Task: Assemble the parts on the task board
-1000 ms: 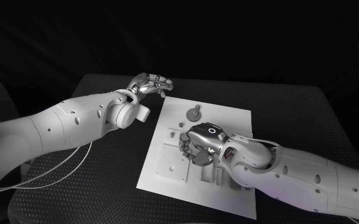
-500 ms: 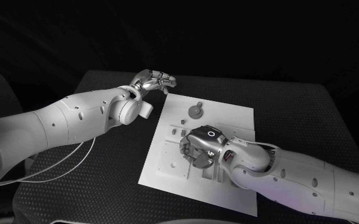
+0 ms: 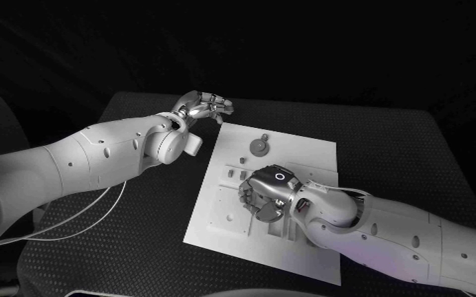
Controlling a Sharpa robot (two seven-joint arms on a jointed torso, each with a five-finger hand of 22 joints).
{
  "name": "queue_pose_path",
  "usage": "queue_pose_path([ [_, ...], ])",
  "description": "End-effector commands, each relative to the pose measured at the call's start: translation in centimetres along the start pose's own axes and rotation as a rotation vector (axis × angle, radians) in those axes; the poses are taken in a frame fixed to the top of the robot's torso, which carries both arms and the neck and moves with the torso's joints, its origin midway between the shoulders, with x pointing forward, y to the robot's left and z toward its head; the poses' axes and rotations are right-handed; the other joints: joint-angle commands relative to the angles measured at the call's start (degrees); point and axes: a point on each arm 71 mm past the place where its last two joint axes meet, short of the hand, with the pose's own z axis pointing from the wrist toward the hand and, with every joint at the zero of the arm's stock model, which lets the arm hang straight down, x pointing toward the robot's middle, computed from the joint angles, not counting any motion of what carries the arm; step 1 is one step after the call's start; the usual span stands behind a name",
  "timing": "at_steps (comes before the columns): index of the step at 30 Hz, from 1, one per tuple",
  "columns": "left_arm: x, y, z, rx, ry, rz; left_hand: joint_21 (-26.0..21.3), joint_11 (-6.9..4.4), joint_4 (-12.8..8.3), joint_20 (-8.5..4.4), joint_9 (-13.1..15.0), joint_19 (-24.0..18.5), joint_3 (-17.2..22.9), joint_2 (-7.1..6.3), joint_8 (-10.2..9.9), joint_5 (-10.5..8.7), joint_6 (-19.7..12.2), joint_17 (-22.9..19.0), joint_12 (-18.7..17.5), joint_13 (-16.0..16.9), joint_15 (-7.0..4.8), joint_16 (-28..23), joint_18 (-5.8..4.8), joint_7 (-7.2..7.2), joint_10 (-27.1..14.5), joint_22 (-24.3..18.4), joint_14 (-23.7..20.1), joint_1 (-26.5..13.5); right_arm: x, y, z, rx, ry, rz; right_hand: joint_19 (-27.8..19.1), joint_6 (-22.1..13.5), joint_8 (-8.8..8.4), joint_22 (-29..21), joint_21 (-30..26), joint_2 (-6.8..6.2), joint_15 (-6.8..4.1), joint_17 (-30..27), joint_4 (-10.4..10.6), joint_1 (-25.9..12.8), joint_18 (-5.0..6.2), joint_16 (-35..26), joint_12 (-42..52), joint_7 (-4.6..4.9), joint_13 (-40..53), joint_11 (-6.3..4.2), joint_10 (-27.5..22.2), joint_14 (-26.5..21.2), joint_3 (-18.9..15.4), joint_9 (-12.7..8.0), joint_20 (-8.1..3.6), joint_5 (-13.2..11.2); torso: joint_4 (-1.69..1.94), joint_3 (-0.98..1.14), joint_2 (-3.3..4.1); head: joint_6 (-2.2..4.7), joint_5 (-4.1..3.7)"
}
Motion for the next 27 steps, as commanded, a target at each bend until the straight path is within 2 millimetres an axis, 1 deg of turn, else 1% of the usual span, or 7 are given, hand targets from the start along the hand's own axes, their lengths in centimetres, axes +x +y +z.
queue_pose_path([
  [1,0.19,-0.21,0.04,0.010,0.010,-0.009,-0.19,-0.01,0.26,-0.29,-0.03,0.40,-0.24,0.08,-0.23,0.03,-0.45,0.07,-0.26,-0.05,0.15,-0.23,0.88,0.00,-0.31,0.08,0.42,-0.69,0.16,0.14,0.11,-0.007,0.014,-0.025,0.28,0.37,-0.08,0.59,-0.28,0.51,-0.16,-0.06,-0.16,-0.12,0.80,0.37,0.16,0.07,0.00,0.06,0.28,-0.26,-0.26,0.10,-0.02,0.27,0.02,0.00,-0.02,-0.07,0.09],
  [15,0.29,-0.23,0.00,0.009,0.015,-0.011,-0.24,0.01,0.30,-0.28,-0.03,0.40,-0.24,0.08,-0.25,0.01,-0.51,0.11,-0.28,-0.06,0.16,-0.27,0.88,0.02,-0.37,0.09,0.41,-0.72,0.35,-0.03,0.30,0.000,0.029,-0.042,0.30,0.39,-0.09,0.60,-0.29,0.52,-0.16,-0.10,-0.23,-0.12,0.80,0.41,0.13,0.06,0.04,0.05,0.30,-0.25,-0.28,0.12,-0.02,0.17,-0.05,0.03,0.00,-0.27,0.24],
  [23,0.35,-0.24,-0.01,0.008,0.017,-0.012,-0.25,0.02,0.30,-0.28,-0.03,0.40,-0.25,0.07,-0.25,0.01,-0.53,0.12,-0.29,-0.07,0.17,-0.28,0.88,0.03,-0.38,0.09,0.41,-0.72,0.59,0.01,0.48,-0.001,0.057,-0.047,0.30,0.40,-0.09,0.61,-0.29,0.52,-0.16,-0.10,-0.25,-0.12,0.80,0.42,0.12,0.06,0.05,0.05,0.30,-0.25,-0.28,0.13,-0.02,0.13,-0.04,0.05,-0.02,-0.32,0.19],
  [27,0.47,-0.27,-0.01,0.008,0.020,-0.014,-0.27,0.02,0.30,-0.28,-0.03,0.40,-0.25,0.06,-0.26,0.01,-0.56,0.14,-0.29,-0.07,0.17,-0.29,0.89,0.04,-0.40,0.10,0.40,-0.71,0.96,0.15,0.69,-0.005,0.068,-0.050,0.29,0.39,-0.11,0.61,-0.30,0.56,-0.16,-0.12,-0.27,-0.14,0.80,0.43,0.10,0.07,0.06,0.06,0.29,-0.26,-0.29,0.14,-0.01,0.09,-0.02,0.06,0.01,-0.48,0.14],
])
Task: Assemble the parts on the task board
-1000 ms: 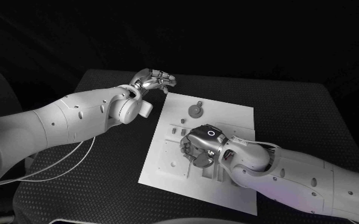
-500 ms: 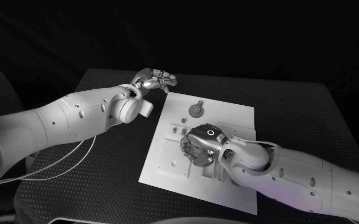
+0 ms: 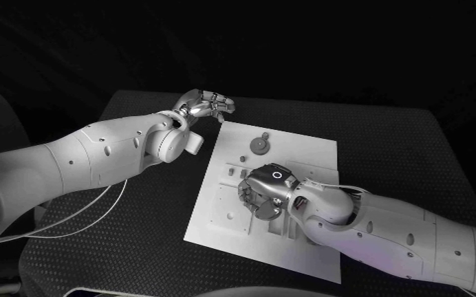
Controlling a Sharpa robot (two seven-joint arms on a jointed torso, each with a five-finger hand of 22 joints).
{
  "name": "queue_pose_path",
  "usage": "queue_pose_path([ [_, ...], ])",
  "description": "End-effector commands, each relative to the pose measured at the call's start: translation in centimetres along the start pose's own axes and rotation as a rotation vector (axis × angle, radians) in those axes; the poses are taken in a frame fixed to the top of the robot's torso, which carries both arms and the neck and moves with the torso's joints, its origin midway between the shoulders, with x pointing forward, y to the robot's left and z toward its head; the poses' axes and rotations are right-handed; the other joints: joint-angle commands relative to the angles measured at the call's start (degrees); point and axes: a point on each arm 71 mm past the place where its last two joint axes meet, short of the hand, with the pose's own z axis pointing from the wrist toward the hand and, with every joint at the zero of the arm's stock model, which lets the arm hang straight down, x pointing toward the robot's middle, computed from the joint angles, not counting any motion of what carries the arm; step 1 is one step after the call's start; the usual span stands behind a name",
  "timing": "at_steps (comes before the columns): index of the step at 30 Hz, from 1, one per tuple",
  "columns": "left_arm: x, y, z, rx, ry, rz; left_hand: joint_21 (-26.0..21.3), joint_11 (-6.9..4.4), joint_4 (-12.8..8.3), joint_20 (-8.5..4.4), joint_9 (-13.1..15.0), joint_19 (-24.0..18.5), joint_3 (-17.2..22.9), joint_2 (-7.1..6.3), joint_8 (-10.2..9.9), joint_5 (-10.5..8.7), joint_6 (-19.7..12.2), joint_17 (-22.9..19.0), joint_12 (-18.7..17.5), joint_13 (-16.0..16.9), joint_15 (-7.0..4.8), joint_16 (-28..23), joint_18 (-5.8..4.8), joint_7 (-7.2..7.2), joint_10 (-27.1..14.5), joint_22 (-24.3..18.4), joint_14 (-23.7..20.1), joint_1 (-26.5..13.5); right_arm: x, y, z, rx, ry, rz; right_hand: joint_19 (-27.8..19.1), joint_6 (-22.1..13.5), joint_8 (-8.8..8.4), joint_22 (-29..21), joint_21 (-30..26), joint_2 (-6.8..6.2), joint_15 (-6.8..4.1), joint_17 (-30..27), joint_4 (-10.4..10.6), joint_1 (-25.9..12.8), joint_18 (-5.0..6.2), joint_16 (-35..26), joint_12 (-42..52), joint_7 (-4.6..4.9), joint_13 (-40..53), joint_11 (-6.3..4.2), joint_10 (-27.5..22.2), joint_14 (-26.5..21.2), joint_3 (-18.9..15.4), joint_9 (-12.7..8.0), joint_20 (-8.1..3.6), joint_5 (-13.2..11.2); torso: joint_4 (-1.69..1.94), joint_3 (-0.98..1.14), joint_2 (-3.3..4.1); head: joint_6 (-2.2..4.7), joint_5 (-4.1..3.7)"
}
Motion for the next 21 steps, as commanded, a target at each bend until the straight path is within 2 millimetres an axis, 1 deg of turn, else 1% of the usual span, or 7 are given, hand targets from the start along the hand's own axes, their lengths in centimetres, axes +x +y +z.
queue_pose_path([
  [1,0.31,-0.22,0.05,0.008,0.015,-0.011,-0.27,0.04,0.15,-0.29,-0.03,0.42,-0.10,0.06,-0.26,0.01,-0.54,0.10,-0.30,-0.08,0.17,-0.29,0.89,0.06,-0.41,0.06,0.40,-0.71,0.81,0.19,0.09,-0.006,0.048,-0.020,0.39,0.33,0.05,0.62,-0.31,0.59,-0.08,-0.07,-0.12,-0.13,0.77,0.18,0.26,-0.11,-0.02,0.07,0.31,-0.16,-0.14,0.10,-0.11,0.12,0.03,0.00,0.05,-0.10,-0.06],
  [6,0.34,-0.23,0.05,0.008,0.016,-0.011,-0.29,0.05,0.16,-0.29,-0.03,0.42,-0.10,0.06,-0.26,0.00,-0.56,0.11,-0.30,-0.09,0.18,-0.31,0.89,0.06,-0.43,0.06,0.40,-0.71,1.35,0.36,0.08,-0.010,0.070,-0.022,0.37,0.31,0.03,0.62,-0.33,0.63,-0.08,-0.09,-0.15,-0.15,0.77,0.19,0.23,-0.11,0.00,0.08,0.29,-0.18,-0.15,0.11,-0.10,0.10,0.11,0.00,0.05,-0.18,-0.07],
  [8,0.31,-0.23,0.04,0.008,0.015,-0.011,-0.30,0.05,0.16,-0.28,-0.03,0.42,-0.10,0.06,-0.26,0.00,-0.57,0.12,-0.30,-0.09,0.18,-0.31,0.89,0.07,-0.43,0.07,0.40,-0.70,1.36,0.33,0.09,-0.006,0.065,-0.024,0.34,0.29,0.01,0.63,-0.34,0.66,-0.06,-0.10,-0.17,-0.19,0.77,0.20,0.20,-0.09,0.01,0.09,0.27,-0.21,-0.17,0.11,-0.08,0.09,0.09,-0.03,0.04,-0.28,-0.11],
  [14,0.30,-0.26,0.04,0.008,0.016,-0.011,-0.32,0.05,0.16,-0.28,-0.03,0.41,-0.10,0.04,-0.26,-0.01,-0.58,0.13,-0.31,-0.09,0.19,-0.33,0.89,0.07,-0.45,0.07,0.39,-0.70,1.47,-0.01,0.03,0.009,0.072,-0.022,0.14,0.12,-0.16,0.64,-0.49,0.77,0.02,-0.23,-0.17,-0.34,0.77,0.17,-0.01,-0.01,0.06,0.18,0.08,-0.42,-0.17,0.12,0.02,-0.18,0.01,-0.08,-0.01,-0.23,-0.14],
  [17,0.28,-0.28,0.04,0.007,0.017,-0.011,-0.32,0.06,0.16,-0.28,-0.03,0.41,-0.10,0.03,-0.27,-0.02,-0.60,0.14,-0.31,-0.10,0.19,-0.34,0.89,0.08,-0.46,0.08,0.39,-0.70,1.50,-0.27,-0.11,0.017,0.073,-0.007,-0.29,-0.32,-0.50,0.64,-0.77,0.67,0.23,-0.49,0.04,-0.59,0.77,0.04,-0.43,0.19,0.07,0.39,-0.40,-0.80,-0.15,0.08,0.23,-0.67,0.02,-0.07,-0.03,-0.25,-0.16],
  [20,0.21,-0.26,0.00,0.005,0.016,-0.011,-0.33,0.06,0.17,-0.27,-0.03,0.41,-0.11,0.02,-0.27,-0.03,-0.61,0.15,-0.32,-0.10,0.19,-0.35,0.89,0.08,-0.48,0.08,0.38,-0.70,1.43,-0.58,-0.22,0.026,0.058,0.014,-1.02,-1.42,-1.21,0.69,-1.15,0.08,0.71,-0.91,0.31,-1.27,0.77,-0.23,-1.21,0.66,-0.10,0.89,-1.48,-1.38,-0.50,-0.12,0.58,0.52,0.01,-0.06,-0.04,-0.22,-0.20],
  [21,0.18,-0.26,-0.02,0.005,0.016,-0.011,-0.34,0.07,0.17,-0.27,-0.03,0.41,-0.12,0.01,-0.27,-0.04,-0.62,0.15,-0.32,-0.10,0.20,-0.35,0.89,0.09,-0.49,0.08,0.38,-0.71,1.38,-0.61,-0.25,0.027,0.053,0.018,-1.30,-2.31,-1.74,0.72,-1.29,-0.28,1.05,-1.03,0.36,-1.67,0.77,-0.27,-1.77,1.02,-0.29,1.23,-2.40,-1.61,-0.81,-0.31,0.70,0.73,0.01,-0.05,-0.03,-0.21,-0.21],
])
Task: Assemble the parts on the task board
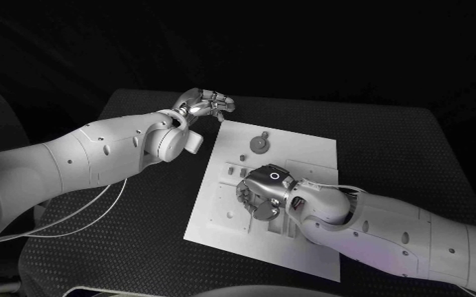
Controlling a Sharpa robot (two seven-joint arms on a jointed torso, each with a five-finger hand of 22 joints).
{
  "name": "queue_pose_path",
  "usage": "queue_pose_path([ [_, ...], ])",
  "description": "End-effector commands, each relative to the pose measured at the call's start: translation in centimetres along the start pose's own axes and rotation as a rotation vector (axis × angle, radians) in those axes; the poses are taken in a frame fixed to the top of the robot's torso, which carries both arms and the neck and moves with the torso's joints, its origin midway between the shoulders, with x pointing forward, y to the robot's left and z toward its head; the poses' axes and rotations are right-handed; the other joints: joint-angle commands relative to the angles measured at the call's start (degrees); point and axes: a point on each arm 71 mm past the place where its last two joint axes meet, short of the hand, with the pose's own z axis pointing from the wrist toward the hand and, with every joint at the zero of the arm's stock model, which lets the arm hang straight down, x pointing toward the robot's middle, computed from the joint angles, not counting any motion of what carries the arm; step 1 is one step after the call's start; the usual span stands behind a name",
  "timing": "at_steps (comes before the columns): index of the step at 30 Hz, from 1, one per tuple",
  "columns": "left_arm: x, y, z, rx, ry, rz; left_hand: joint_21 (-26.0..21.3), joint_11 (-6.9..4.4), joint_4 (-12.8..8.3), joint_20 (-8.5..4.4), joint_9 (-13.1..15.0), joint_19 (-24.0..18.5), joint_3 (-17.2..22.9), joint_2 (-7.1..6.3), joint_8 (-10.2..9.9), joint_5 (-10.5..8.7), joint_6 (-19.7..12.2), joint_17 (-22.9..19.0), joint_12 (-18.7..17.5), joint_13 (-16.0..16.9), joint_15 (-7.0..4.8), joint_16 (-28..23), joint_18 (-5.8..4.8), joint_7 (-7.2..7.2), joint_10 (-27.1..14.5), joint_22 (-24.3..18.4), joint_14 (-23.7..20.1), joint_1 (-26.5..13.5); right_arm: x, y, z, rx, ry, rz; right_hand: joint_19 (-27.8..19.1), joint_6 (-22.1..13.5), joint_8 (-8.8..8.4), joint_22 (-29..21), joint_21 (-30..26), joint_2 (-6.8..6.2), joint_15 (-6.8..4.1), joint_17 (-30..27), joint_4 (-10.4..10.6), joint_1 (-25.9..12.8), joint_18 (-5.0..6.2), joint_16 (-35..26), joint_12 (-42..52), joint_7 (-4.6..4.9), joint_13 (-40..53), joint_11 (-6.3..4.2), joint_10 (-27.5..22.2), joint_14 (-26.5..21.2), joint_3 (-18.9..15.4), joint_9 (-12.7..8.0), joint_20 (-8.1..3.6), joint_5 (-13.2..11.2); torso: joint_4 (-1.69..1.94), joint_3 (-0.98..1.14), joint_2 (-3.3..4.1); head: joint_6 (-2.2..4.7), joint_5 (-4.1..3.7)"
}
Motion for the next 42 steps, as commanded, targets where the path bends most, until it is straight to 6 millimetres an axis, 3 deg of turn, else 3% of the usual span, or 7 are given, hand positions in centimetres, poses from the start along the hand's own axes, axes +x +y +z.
queue_pose_path([
  [1,0.1,-0.2,0.0,0.004,0.013,-0.010,-0.35,0.09,0.17,-0.36,-0.04,0.50,-0.13,-0.01,-0.28,-0.05,-0.42,0.06,-0.33,-0.06,0.20,-0.36,0.88,-0.09,-0.51,0.10,0.38,-0.72,0.7,-0.7,-0.5,0.032,0.030,0.029,-0.89,-2.28,-1.38,0.79,-0.53,-0.46,0.79,-0.22,-0.06,-0.95,0.25,-0.21,-1.38,0.84,-0.60,0.73,-2.22,-0.57,-0.84,-0.57,0.08,0.48,-0.05,0.02,-0.04,0.05,-0.04],
  [5,0.0,-0.1,0.0,0.003,0.009,-0.009,-0.38,0.11,0.18,-0.35,-0.05,0.50,-0.15,-0.06,-0.31,-0.08,-0.50,0.09,-0.37,-0.08,0.22,-0.40,0.88,-0.06,-0.59,0.11,0.35,-0.73,0.5,-0.9,-0.8,0.035,-0.001,0.043,-2.14,-7.76,-4.34,1.00,-1.05,-2.12,2.80,-0.55,-0.68,-1.55,0.25,0.29,-4.33,3.28,-1.94,2.80,-7.41,-1.92,-3.39,-1.84,0.64,1.33,-0.03,0.05,-0.02,0.18,-0.12],
  [9,-0.1,-0.1,-0.1,0.003,0.008,-0.008,-0.40,0.12,0.18,-0.34,-0.05,0.49,-0.15,-0.08,-0.33,-0.09,-0.55,0.10,-0.39,-0.09,0.23,-0.42,0.89,-0.05,-0.63,0.12,0.34,-0.72,0.2,-1.0,-1.2,0.040,-0.023,0.046,-3.08,-9.48,-5.09,1.06,-1.47,-2.59,3.76,-0.72,-1.35,-1.74,0.25,0.67,-4.78,3.95,-3.10,3.80,-10.33,-3.08,-5.25,-2.29,1.06,1.37,-0.04,0.05,-0.03,0.35,-0.25],
  [21,-0.5,0.0,-0.1,0.000,0.000,-0.005,-0.44,0.15,0.17,-0.33,-0.06,0.50,-0.15,-0.11,-0.36,-0.11,-0.63,0.14,-0.41,-0.11,0.25,-0.45,0.90,-0.01,-0.70,0.14,0.34,-0.69,-2.0,-1.9,-2.6,0.049,-0.080,0.044,-3.60,-10.69,-5.37,1.12,-1.72,-2.87,4.34,-1.00,-2.20,-1.60,0.25,1.56,-4.40,3.93,-4.41,4.38,-11.93,-4.07,-6.92,-2.60,1.36,1.62,-0.05,0.13,-0.03,0.78,-0.64],
  [35,-0.8,0.1,0.0,0.002,-0.007,-0.002,-0.46,0.15,0.18,-0.32,-0.06,0.51,-0.12,-0.06,-0.35,-0.11,-0.66,0.18,-0.41,-0.11,0.26,-0.47,0.91,0.00,-0.71,0.15,0.34,-0.64,-7.5,-5.8,-7.1,0.152,-0.072,0.108,-3.36,-9.88,-4.32,1.15,-1.69,-2.64,3.12,-2.20,-1.04,-2.26,0.25,2.65,-2.28,3.86,-4.23,3.13,-8.16,-4.20,-8.71,-2.54,1.27,3.54,-0.22,0.10,-0.12,2.24,-2.51],
  [39,-0.9,0.1,0.1,0.002,-0.007,-0.002,-0.47,0.15,0.18,-0.32,-0.05,0.52,-0.12,-0.05,-0.35,-0.11,-0.66,0.18,-0.40,-0.11,0.26,-0.48,0.91,0.00,-0.71,0.16,0.34,-0.64,-7.3,-7.1,-8.1,0.205,-0.010,0.063,-4.42,-10.62,-4.53,1.12,-2.15,-2.73,3.64,-2.71,-1.81,-3.69,0.25,2.49,-2.91,3.36,-4.52,3.58,-9.58,-5.20,-11.36,-2.72,1.66,4.12,-0.27,0.12,-0.14,2.37,-2.73],
  [42,-0.9,0.1,0.1,0.002,-0.006,-0.002,-0.47,0.15,0.19,-0.32,-0.05,0.52,-0.12,-0.04,-0.34,-0.11,-0.66,0.19,-0.40,-0.10,0.26,-0.48,0.91,0.00,-0.71,0.16,0.34,-0.63,-7.0,-8.0,-8.8,0.236,0.029,0.029,-6.09,-11.96,-4.98,0.99,-3.07,-2.76,4.69,-3.20,-2.60,-4.86,0.19,2.30,-4.17,2.19,-5.18,4.63,-12.39,-7.03,-13.87,-3.03,2.28,3.51,-0.18,0.13,-0.09,2.36,-2.88],
])
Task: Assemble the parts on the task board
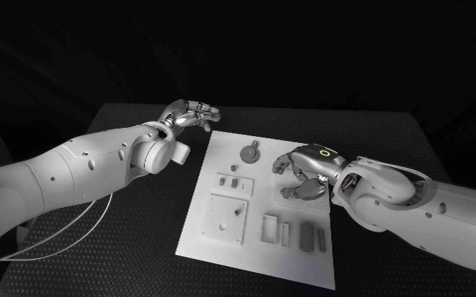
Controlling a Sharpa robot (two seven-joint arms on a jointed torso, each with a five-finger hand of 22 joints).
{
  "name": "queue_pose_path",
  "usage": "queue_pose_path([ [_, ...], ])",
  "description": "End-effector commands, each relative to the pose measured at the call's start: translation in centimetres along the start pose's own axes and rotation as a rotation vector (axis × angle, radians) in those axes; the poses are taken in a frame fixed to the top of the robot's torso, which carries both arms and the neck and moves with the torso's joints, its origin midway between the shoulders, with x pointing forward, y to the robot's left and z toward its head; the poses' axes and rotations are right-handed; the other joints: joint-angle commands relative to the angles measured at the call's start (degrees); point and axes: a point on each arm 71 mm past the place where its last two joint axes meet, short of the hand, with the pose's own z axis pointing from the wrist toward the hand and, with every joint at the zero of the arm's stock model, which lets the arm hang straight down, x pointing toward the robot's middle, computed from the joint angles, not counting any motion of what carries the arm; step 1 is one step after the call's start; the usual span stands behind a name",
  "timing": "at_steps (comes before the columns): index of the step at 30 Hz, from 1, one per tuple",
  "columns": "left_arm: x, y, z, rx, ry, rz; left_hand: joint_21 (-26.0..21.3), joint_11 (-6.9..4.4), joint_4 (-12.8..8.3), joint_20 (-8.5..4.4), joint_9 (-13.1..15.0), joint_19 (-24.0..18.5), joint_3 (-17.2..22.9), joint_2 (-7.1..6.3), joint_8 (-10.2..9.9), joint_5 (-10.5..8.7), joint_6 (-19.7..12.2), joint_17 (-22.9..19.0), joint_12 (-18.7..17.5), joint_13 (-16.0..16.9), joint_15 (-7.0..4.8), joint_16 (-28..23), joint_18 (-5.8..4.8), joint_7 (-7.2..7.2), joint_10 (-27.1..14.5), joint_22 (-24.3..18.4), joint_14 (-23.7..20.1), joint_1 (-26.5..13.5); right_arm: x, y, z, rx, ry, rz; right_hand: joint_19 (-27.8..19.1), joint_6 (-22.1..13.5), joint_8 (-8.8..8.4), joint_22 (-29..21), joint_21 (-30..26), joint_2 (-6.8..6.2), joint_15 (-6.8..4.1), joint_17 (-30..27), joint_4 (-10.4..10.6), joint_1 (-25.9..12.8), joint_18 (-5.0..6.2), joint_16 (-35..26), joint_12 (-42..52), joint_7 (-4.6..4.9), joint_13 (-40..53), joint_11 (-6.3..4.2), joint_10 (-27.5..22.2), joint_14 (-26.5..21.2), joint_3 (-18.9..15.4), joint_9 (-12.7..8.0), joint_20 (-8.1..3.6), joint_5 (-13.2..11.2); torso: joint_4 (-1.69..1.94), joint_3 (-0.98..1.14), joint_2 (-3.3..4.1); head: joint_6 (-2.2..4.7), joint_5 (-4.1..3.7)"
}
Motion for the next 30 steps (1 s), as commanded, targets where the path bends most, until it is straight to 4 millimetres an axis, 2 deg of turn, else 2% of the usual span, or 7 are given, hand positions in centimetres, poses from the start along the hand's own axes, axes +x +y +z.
queue_pose_path([
  [1,0.3,-0.2,0.1,0.011,0.017,-0.011,-0.25,0.01,0.19,-0.32,-0.05,0.53,-0.12,0.18,-0.34,-0.11,-0.38,0.07,-0.20,-0.07,0.06,-0.26,0.92,-0.13,-0.43,0.08,0.15,-0.41,0.7,-1.0,-0.4,0.045,0.104,-0.045,-1.10,-0.87,-0.43,1.00,-0.66,-0.04,0.80,-0.32,-0.34,-0.82,0.78,0.05,-0.74,-0.93,-0.54,0.68,-1.96,-1.37,-1.54,-0.21,0.45,-0.64,0.08,0.02,0.07,0.05,-0.23],
  [6,0.2,-0.1,0.1,0.011,0.015,-0.010,-0.26,0.02,0.20,-0.32,-0.05,0.53,-0.13,0.20,-0.34,-0.11,-0.38,0.08,-0.20,-0.07,0.07,-0.27,0.92,-0.13,-0.43,0.09,0.15,-0.41,0.8,-2.0,-1.2,0.071,0.120,-0.069,-2.50,-1.70,-0.28,1.27,-1.19,-0.05,1.41,-0.57,-0.12,-1.42,0.78,1.11,0.04,-2.47,-1.48,1.27,-4.36,-3.36,-3.46,-0.19,1.05,-2.29,0.10,0.04,0.13,-0.16,-0.53],
  [11,0.2,-0.1,0.1,0.010,0.016,-0.010,-0.27,0.02,0.21,-0.31,-0.05,0.53,-0.13,0.21,-0.34,-0.12,-0.39,0.09,-0.20,-0.07,0.07,-0.28,0.92,-0.12,-0.43,0.10,0.14,-0.42,1.4,-2.3,-1.4,0.080,0.140,-0.071,-2.65,-2.16,-0.22,1.32,-1.14,0.03,1.37,-0.90,0.01,-1.44,0.80,1.71,0.80,-2.47,-1.76,1.26,-4.75,-3.77,-4.25,-0.18,1.11,-2.37,0.02,-0.02,0.11,-0.22,-0.34],
  [14,0.2,-0.1,0.1,0.010,0.016,-0.010,-0.27,0.02,0.21,-0.31,-0.05,0.54,-0.13,0.23,-0.34,-0.12,-0.40,0.10,-0.20,-0.07,0.07,-0.29,0.92,-0.12,-0.44,0.10,0.14,-0.41,1.7,-2.3,-1.2,0.078,0.134,-0.078,-2.59,-2.14,-0.07,1.32,-1.08,0.15,1.27,-1.08,0.18,-1.02,0.80,1.96,1.29,-2.39,-1.83,1.17,-4.64,-3.83,-4.14,-0.12,1.06,-2.41,0.02,0.00,0.13,-0.25,-0.54],
  [18,0.2,-0.1,0.1,0.010,0.017,-0.011,-0.28,0.03,0.23,-0.31,-0.05,0.54,-0.13,0.25,-0.34,-0.12,-0.41,0.11,-0.20,-0.07,0.07,-0.30,0.92,-0.12,-0.44,0.11,0.14,-0.42,2.2,-2.1,-0.7,0.062,0.127,-0.087,-2.07,-1.45,0.71,1.22,-0.88,-0.04,0.80,-2.29,1.81,2.45,0.80,2.89,3.50,-2.14,-2.28,0.73,-4.23,-3.57,-0.14,0.03,0.91,-7.14,0.20,0.04,0.12,-0.38,-0.54],
  [24,0.1,-0.1,0.1,0.010,0.016,-0.010,-0.29,0.03,0.25,-0.30,-0.05,0.55,-0.12,0.32,-0.34,-0.11,-0.43,0.12,-0.20,-0.07,0.08,-0.31,0.92,-0.11,-0.45,0.12,0.13,-0.42,2.8,-1.5,-0.4,0.035,0.122,-0.079,-1.09,1.10,2.20,1.36,-0.28,0.12,-0.42,-3.20,3.47,4.75,0.80,3.85,6.77,-1.87,-1.91,-0.64,-0.80,-2.58,4.84,0.44,0.55,-7.65,0.21,-0.08,0.14,-0.64,-0.54],
  [30,0.2,-0.1,0.1,0.010,0.018,-0.011,-0.30,0.03,0.26,-0.30,-0.05,0.55,-0.12,0.36,-0.34,-0.11,-0.44,0.13,-0.20,-0.07,0.08,-0.32,0.92,-0.11,-0.46,0.12,0.13,-0.43,2.9,-1.2,-0.3,0.026,0.119,-0.080,-0.35,3.01,3.30,1.41,0.49,0.43,-1.18,-3.82,4.38,5.14,0.80,4.45,8.96,-1.00,-1.50,-1.45,1.90,-1.68,6.77,0.81,0.09,-7.66,0.18,-0.09,0.11,-0.80,-0.51],
])
